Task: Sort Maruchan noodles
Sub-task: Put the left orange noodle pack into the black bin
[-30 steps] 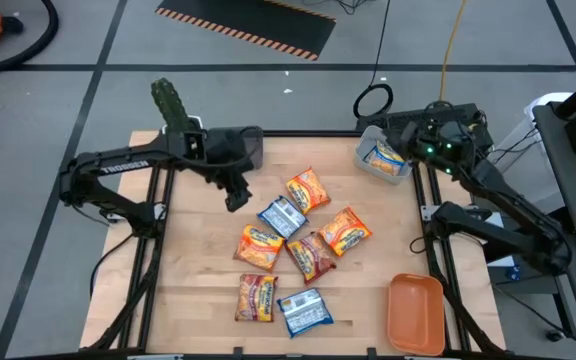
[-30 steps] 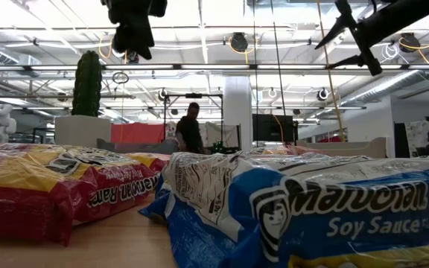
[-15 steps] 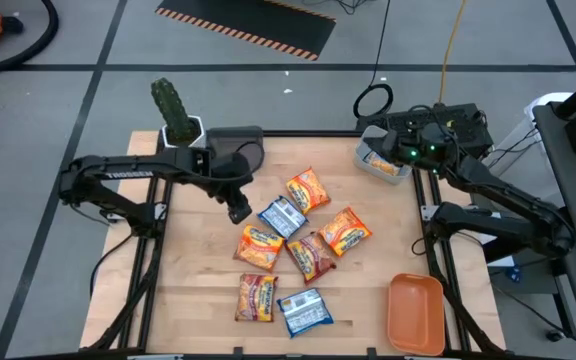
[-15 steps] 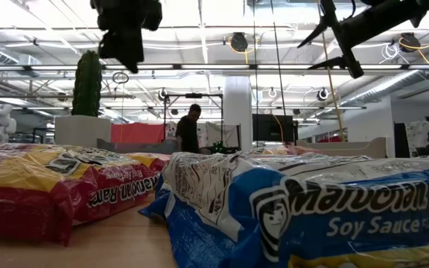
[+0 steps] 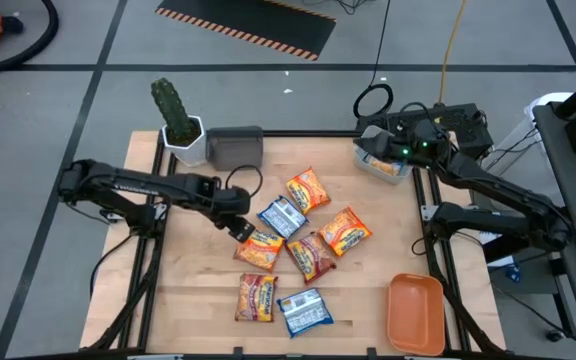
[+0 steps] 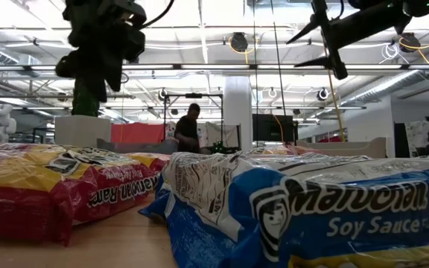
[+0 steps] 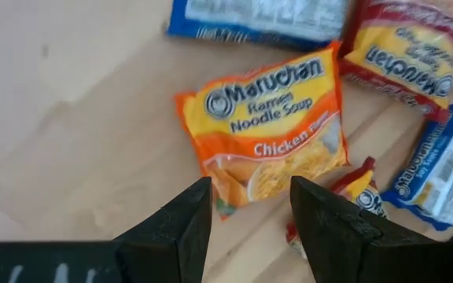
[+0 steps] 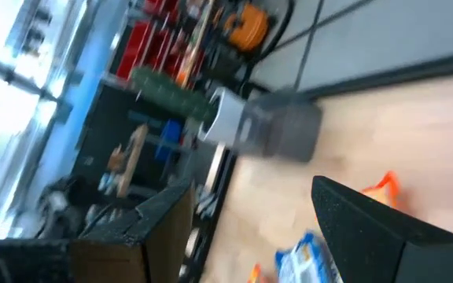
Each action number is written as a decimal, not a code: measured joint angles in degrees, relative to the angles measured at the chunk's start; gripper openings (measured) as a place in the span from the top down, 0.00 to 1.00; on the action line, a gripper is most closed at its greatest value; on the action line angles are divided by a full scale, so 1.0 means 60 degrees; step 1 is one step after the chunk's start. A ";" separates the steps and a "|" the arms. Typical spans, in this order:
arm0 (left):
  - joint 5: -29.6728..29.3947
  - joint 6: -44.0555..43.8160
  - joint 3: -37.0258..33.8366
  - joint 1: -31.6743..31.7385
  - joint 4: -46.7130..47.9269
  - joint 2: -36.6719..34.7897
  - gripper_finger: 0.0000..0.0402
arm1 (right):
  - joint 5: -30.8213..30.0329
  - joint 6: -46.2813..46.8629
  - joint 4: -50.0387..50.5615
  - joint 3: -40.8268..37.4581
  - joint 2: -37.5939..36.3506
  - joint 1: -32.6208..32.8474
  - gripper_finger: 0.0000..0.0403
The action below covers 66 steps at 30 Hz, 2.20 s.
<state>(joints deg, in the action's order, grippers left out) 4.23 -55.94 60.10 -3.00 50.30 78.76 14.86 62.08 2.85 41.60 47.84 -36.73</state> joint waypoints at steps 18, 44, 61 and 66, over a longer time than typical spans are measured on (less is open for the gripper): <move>-0.0199 -0.2275 -0.1686 -0.2248 -0.1927 0.0000 0.49 | 0.2811 -0.0298 -0.0200 0.0000 0.0185 -0.0004 0.38; -0.3309 0.1315 -0.3396 -0.3722 -0.3259 0.0168 0.19 | 0.0491 0.1540 -0.1037 -0.0004 -0.0183 0.0995 0.38; -0.3297 0.2596 -0.5107 -0.3792 -0.6535 0.0168 0.19 | -0.2763 0.1960 -0.1373 0.0000 -0.0180 0.2250 0.38; -0.3242 0.2659 -0.5303 -0.3789 -0.6588 0.0168 0.19 | -0.3504 0.2153 -0.1448 0.0000 -0.0180 0.2665 0.38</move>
<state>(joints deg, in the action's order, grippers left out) -15.22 -39.99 28.27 -25.74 10.77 79.77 -6.16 75.00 -5.84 41.60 46.76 -20.74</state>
